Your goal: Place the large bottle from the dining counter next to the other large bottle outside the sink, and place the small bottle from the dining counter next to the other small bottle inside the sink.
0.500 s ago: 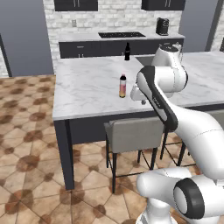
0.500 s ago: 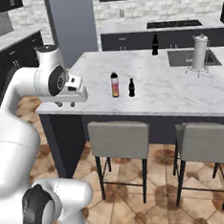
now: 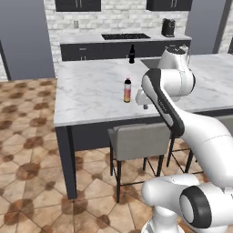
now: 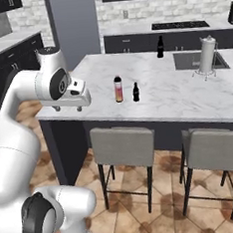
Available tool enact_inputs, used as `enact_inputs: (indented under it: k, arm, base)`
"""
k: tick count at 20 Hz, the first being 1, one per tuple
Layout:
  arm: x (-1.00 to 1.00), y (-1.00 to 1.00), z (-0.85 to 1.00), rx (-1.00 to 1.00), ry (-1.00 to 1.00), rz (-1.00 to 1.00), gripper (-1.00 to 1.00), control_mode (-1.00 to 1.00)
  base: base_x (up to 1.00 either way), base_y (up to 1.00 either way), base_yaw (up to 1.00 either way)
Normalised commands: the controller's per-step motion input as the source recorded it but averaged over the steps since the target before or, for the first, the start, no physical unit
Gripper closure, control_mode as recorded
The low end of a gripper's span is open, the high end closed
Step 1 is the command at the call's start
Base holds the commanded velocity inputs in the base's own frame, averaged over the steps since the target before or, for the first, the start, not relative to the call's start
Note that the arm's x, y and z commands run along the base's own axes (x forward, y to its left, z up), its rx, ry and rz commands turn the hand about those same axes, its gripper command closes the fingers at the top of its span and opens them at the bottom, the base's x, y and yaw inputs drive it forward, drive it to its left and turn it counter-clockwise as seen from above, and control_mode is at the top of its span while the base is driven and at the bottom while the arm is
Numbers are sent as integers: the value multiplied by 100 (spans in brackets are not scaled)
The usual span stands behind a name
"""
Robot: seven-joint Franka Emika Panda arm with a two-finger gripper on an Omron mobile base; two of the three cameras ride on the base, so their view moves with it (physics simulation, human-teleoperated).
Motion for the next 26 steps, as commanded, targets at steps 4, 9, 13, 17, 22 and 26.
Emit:
enact_inputs:
  k: [4,9,13,17,22,26]
  arm:
    - [0,0,0,0,0,0,-100,100]
    - [0,0,0,0,0,0,-100,100]
    - [0,0,0,0,0,0,-100,100]
    - [0,0,0,0,0,0,-100,100]
    - [0,0,0,0,0,0,-100,100]
    - [0,0,0,0,0,0,-100,100]
  base:
    - [42,-4,-4]
    - [41,0,-4]
    - [40,0,-4]
    - [40,0,-3]
    - [45,0,-3]
    - [43,0,-3]
